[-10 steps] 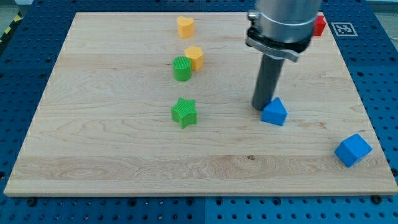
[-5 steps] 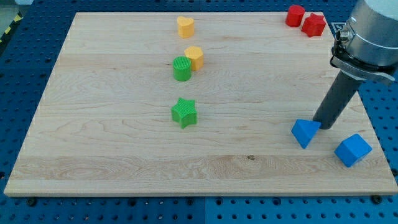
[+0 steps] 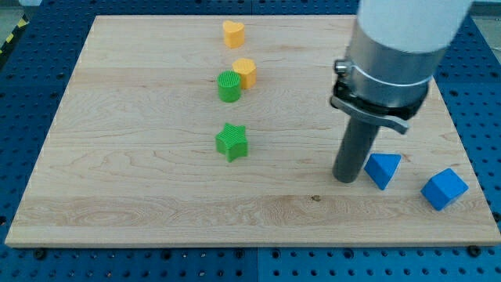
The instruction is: Slide the blue triangle diagonally bottom right to the green star
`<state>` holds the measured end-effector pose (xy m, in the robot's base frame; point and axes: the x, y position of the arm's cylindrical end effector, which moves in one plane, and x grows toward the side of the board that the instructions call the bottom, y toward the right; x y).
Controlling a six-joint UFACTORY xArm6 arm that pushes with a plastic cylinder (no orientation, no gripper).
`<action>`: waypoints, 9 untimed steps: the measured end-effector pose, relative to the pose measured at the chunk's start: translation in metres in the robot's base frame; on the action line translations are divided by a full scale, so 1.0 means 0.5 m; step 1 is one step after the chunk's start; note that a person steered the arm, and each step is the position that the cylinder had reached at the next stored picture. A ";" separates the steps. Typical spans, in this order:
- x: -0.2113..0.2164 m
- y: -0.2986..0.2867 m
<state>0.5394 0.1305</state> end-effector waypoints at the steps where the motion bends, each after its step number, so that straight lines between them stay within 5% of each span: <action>1: -0.005 0.018; 6: 0.008 0.118; 9: -0.158 -0.153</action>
<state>0.4605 0.0542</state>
